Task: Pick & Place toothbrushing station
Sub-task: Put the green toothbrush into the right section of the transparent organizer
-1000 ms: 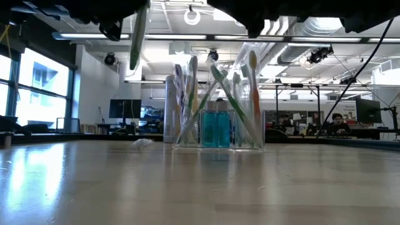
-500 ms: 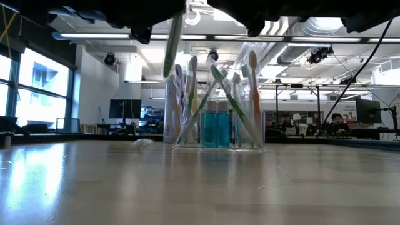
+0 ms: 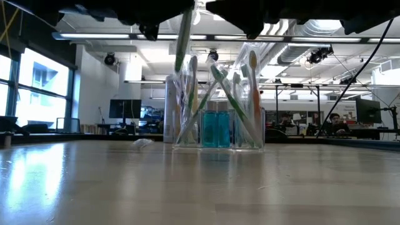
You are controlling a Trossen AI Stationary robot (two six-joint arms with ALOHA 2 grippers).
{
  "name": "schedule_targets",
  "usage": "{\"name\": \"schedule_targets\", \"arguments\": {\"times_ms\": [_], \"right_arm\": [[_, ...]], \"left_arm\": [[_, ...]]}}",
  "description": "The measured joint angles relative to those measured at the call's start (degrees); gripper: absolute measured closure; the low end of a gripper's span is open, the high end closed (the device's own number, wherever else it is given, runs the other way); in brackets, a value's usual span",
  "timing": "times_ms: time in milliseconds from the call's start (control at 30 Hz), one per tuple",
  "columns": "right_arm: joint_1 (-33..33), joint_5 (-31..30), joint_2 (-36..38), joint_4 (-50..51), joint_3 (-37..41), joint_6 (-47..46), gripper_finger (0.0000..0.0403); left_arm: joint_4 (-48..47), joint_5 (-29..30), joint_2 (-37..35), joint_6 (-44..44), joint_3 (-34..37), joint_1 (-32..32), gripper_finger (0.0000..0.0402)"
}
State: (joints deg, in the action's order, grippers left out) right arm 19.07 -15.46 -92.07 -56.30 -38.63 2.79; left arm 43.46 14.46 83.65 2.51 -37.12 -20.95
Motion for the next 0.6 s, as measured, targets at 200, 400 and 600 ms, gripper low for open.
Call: {"name": "schedule_targets", "arguments": {"times_ms": [200, 400, 600], "right_arm": [[-1.01, 2.42, 0.0, 0.37, 0.0, -2.12, 0.0143], [-1.11, 3.9, 0.0, 1.05, -0.02, -1.7, 0.0144], [-1.09, 3.91, 0.0, 2.29, -0.02, -1.7, 0.0144]], "left_arm": [[-0.57, -1.81, 3.57, 0.63, -1.86, 1.23, 0.0397], [0.1, -2.19, 5.29, 0.06, -2.43, 3.94, 0.0397], [1.79, -3.98, 5.21, -1.26, -2.56, 4.85, 0.0397]]}}
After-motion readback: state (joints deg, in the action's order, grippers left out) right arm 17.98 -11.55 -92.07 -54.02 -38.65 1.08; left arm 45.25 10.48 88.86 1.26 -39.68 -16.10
